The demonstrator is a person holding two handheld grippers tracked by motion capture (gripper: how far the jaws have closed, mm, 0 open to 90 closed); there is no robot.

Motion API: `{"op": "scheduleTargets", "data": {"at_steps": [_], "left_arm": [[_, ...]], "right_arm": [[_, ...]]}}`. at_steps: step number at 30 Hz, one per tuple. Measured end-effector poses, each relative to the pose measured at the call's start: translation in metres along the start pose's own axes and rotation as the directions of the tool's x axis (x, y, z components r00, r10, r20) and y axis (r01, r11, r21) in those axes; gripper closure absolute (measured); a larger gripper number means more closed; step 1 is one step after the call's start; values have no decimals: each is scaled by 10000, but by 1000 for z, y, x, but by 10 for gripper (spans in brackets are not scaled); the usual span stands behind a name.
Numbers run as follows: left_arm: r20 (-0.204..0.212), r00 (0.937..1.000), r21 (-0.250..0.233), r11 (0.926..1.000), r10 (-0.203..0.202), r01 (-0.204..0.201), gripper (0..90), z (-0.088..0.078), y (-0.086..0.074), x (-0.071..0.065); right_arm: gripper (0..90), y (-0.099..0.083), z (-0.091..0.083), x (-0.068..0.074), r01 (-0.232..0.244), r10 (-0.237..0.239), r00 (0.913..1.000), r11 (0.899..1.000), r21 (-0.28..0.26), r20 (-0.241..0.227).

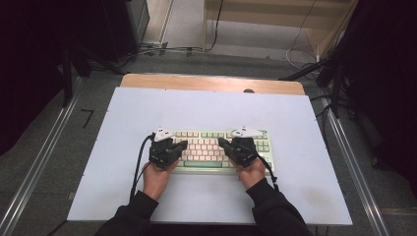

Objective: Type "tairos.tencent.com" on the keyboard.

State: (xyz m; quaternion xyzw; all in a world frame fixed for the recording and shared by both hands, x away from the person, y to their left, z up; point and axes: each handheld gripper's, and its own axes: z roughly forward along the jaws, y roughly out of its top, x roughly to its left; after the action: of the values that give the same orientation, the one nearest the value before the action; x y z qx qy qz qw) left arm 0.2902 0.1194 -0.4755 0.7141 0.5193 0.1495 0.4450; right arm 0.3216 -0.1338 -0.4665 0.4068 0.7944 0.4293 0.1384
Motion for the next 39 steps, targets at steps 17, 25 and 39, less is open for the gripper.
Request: {"op": "scheduleTargets", "data": {"at_steps": [17,25,39], "left_arm": [[-113,9999,-72,10000,-22,22,900,-7,-2,4],[-235,9997,-32,10000,-72,71,900,-7,-3,8],[-255,9997,18,10000,-51,52,900,-8,-4,9]], "right_arm": [[878,-1,4,-1,12,-14,9999,9998,179,134],[878,-4,12,-3,15,-45,9987,9983,587,502],[878,-7,21,-5,-59,-15,9981,9928,1192,620]]}}
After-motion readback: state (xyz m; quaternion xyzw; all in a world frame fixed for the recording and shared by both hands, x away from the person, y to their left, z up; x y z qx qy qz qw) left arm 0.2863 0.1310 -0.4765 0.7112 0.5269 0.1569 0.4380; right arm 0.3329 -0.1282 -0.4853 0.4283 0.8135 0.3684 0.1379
